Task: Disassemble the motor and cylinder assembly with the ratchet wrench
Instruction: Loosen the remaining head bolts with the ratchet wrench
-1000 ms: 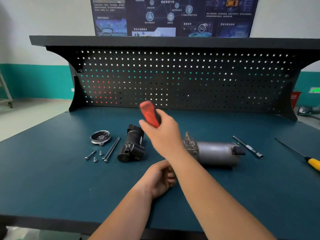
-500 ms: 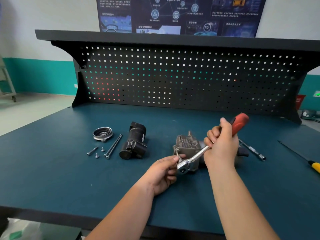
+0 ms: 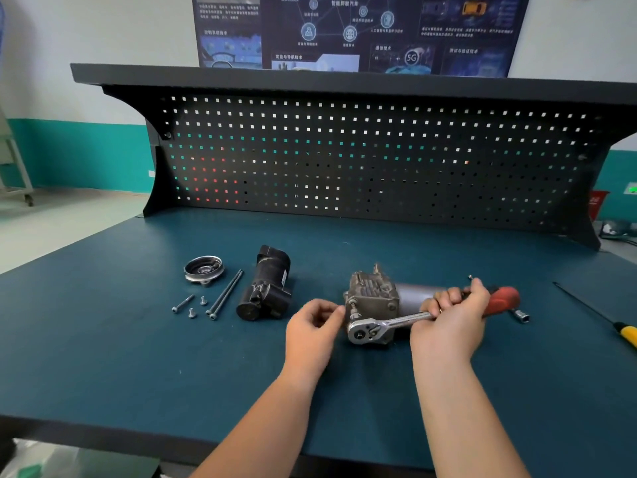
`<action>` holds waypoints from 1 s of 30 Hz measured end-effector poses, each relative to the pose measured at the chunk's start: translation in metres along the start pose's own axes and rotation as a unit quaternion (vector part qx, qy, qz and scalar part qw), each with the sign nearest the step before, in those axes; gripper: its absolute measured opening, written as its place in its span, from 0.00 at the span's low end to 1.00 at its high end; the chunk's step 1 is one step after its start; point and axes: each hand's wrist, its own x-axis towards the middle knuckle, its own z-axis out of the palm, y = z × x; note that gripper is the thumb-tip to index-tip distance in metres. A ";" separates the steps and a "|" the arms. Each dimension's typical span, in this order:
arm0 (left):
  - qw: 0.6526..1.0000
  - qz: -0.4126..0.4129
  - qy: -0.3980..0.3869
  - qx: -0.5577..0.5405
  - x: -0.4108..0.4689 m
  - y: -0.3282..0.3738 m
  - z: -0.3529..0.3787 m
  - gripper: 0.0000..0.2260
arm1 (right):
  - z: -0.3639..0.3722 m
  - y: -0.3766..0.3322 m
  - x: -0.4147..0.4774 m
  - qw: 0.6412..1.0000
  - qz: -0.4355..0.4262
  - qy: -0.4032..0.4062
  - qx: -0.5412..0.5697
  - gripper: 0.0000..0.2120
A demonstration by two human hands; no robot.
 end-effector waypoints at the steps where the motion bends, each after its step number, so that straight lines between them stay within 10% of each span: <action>1: 0.999 0.028 0.017 0.036 0.001 -0.001 0.000 0.10 | -0.002 0.001 0.002 1.000 0.006 0.011 0.007 0.12; 9: 0.990 0.031 -0.132 0.044 0.000 -0.003 0.005 0.29 | -0.002 0.002 0.007 0.999 0.030 0.023 0.031 0.13; 30: 0.999 -0.022 -0.009 -0.024 -0.018 0.006 0.000 0.09 | -0.008 -0.012 0.005 0.999 0.027 -0.034 0.025 0.12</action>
